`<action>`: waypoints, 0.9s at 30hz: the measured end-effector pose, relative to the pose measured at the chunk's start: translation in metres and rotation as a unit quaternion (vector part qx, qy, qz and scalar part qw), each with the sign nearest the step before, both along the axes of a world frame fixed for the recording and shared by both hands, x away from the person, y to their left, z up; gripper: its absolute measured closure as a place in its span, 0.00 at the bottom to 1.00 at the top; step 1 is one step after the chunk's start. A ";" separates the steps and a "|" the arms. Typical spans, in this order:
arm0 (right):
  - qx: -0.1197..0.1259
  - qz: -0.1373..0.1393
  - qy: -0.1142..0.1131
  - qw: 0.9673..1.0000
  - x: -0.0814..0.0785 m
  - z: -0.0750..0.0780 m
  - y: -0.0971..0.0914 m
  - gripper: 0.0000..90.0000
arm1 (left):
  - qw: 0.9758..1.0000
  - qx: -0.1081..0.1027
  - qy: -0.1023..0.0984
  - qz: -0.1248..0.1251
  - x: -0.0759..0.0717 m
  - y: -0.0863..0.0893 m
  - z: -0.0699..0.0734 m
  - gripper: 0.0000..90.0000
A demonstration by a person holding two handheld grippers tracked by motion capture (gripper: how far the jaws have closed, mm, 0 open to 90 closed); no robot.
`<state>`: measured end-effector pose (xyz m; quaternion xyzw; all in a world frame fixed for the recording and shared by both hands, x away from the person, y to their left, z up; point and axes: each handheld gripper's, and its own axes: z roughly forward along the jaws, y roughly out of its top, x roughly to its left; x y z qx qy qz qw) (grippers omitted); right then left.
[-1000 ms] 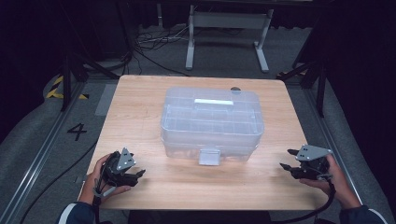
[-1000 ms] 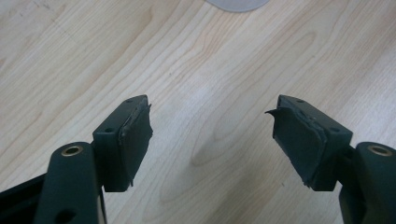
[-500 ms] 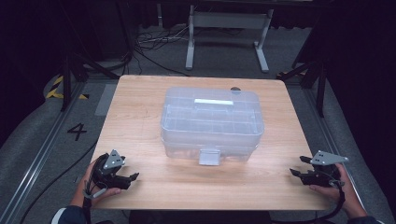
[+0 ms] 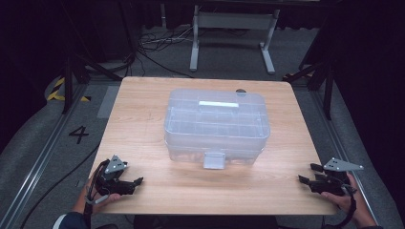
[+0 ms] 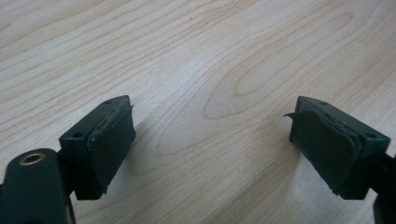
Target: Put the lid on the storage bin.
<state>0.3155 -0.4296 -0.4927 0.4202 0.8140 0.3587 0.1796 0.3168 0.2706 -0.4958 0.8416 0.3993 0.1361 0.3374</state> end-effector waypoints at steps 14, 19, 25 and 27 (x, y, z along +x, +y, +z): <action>-0.003 -0.005 0.002 1.000 -0.003 0.001 0.008 0.27 | 1.000 0.001 -0.001 0.000 0.001 0.000 0.000 0.15; -0.003 -0.009 0.004 1.000 0.000 0.001 0.011 0.25 | 1.000 0.002 -0.002 0.001 0.000 0.000 0.000 0.14; -0.003 -0.014 0.004 1.000 0.001 0.000 0.012 0.25 | 1.000 0.002 -0.001 0.005 0.000 -0.001 0.000 0.14; -0.003 -0.016 0.005 1.000 0.001 0.000 0.012 0.25 | 1.000 0.002 -0.001 0.004 0.000 -0.001 0.000 0.14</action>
